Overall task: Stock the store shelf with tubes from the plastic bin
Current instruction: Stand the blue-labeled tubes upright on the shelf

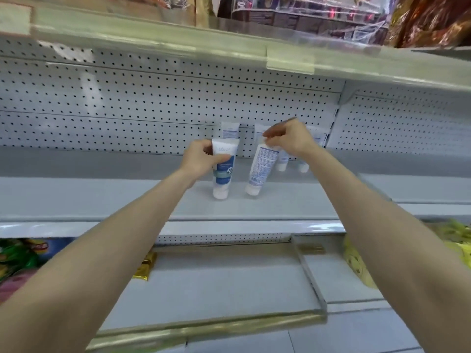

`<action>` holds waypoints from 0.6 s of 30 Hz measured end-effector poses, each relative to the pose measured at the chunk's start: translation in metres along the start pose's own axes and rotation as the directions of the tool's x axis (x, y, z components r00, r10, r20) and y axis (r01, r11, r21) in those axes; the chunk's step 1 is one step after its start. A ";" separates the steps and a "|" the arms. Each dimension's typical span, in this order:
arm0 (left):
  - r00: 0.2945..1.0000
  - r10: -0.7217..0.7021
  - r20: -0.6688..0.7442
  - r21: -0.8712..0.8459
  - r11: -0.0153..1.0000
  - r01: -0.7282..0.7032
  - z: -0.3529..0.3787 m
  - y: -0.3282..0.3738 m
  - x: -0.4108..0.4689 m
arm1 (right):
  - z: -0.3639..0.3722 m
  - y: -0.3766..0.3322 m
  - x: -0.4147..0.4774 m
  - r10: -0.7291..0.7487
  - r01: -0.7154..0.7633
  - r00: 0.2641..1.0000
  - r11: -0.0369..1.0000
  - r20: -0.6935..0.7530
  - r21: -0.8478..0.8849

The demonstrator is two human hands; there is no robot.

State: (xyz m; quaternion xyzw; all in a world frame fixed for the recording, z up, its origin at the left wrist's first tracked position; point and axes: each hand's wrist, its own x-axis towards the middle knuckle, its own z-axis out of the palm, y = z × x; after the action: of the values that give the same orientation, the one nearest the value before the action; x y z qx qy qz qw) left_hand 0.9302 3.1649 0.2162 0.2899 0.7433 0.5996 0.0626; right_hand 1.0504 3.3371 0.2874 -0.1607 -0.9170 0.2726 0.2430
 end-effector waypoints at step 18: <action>0.992 -0.083 -0.095 0.209 0.973 0.101 0.058 -0.011 0.089 | -0.002 0.085 0.100 -0.087 0.086 0.987 0.996 0.134 0.009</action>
State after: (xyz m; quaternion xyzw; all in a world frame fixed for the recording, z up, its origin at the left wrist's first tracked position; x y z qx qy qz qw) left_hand 0.8787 3.2585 0.2129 0.2341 0.8182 0.5245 0.0269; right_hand 0.9822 3.4486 0.2753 -0.1017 -0.9370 0.2733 0.1925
